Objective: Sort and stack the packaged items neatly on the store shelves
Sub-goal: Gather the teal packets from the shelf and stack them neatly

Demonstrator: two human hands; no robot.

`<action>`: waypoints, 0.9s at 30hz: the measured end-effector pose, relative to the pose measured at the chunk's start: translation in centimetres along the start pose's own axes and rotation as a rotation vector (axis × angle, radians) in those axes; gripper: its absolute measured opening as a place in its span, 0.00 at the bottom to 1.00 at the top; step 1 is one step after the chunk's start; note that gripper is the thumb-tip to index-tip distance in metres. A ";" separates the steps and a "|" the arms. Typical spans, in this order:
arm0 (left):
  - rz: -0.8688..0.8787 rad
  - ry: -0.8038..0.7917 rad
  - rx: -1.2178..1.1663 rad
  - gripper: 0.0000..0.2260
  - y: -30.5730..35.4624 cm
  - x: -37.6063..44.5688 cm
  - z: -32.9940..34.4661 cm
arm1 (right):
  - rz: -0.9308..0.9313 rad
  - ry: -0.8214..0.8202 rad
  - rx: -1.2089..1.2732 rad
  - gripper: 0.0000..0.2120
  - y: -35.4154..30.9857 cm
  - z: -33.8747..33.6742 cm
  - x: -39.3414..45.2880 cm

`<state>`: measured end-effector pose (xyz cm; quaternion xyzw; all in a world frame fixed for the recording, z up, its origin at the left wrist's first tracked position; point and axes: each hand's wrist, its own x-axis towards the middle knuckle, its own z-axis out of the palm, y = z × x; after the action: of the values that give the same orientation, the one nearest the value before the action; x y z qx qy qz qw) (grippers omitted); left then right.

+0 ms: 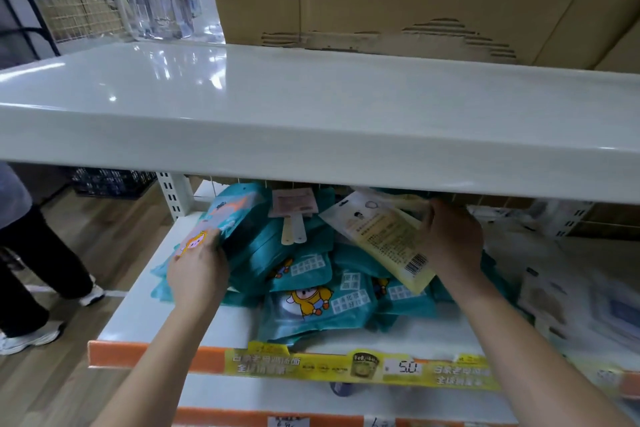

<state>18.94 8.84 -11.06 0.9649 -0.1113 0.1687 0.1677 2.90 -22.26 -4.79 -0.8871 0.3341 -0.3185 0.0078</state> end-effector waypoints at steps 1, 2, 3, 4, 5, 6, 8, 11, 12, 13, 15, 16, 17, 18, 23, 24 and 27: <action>-0.009 0.037 -0.001 0.13 0.4 0.1 -0.4 | -0.009 0.088 0.006 0.10 -0.1 -0.6 0.0; -0.017 0.079 -0.012 0.11 0.9 0.1 -0.9 | -0.015 0.177 0.006 0.08 -0.1 -1.2 0.1; -0.020 0.112 -0.034 0.11 1.4 0.2 -1.5 | -0.009 0.245 0.003 0.07 0.1 -1.7 0.3; -0.013 0.139 -0.058 0.11 1.9 0.1 -2.1 | 0.000 0.294 -0.009 0.07 0.3 -2.1 0.5; 0.004 0.145 -0.076 0.13 2.6 -0.1 -2.7 | 0.007 0.325 -0.029 0.07 0.6 -2.5 0.6; 0.045 0.122 -0.089 0.15 3.2 -0.4 -3.1 | 0.013 0.349 -0.045 0.08 1.0 -2.7 0.7; 0.195 0.031 -0.082 0.21 4.5 -1.3 -3.4 | 0.017 0.404 -0.062 0.10 1.6 -3.2 0.9; 0.115 -0.241 -0.343 0.21 4.9 -1.5 -2.2 | 0.052 0.483 0.028 0.15 2.0 -3.8 0.7; 0.052 -0.264 -0.446 0.18 4.6 -1.4 -1.6 | 0.078 0.487 0.069 0.16 2.1 -3.9 0.5; 0.023 -0.243 -0.429 0.15 4.2 -1.2 -1.4 | 0.098 0.481 0.094 0.17 2.5 -4.1 0.3; -0.103 -0.267 -0.260 0.21 2.5 -0.5 -0.5 | 0.175 0.419 0.162 0.16 3.3 -4.3 0.0; -0.201 -0.345 -0.216 0.32 1.8 -0.1 -0.2 | 0.241 0.325 0.223 0.14 3.7 -4.5 -0.1; -0.288 -0.422 -0.216 0.43 1.4 0.2 -0.3 | 0.323 0.212 0.302 0.13 4.1 -4.6 -0.1; -0.327 -0.463 -0.227 0.49 0.9 0.4 -0.2 | 0.409 0.085 0.362 0.12 4.4 -4.7 -0.2; -0.428 -0.445 -0.179 0.44 1.5 0.4 -1.7 | 0.461 -0.406 0.167 0.11 5.1 -4.6 -1.2; -0.433 -0.452 -0.207 0.43 1.6 0.4 -1.8 | 0.503 -0.435 0.240 0.12 5.0 -4.8 -1.5; -0.464 -0.417 -0.429 0.31 2.1 0.4 -2.9 | 0.664 -0.537 0.531 0.15 5.8 -4.3 -2.9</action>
<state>17.93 7.86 -7.75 0.9210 0.0456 -0.1008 0.3735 -4.65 -24.23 -4.27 -0.7510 0.4918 -0.1336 0.4199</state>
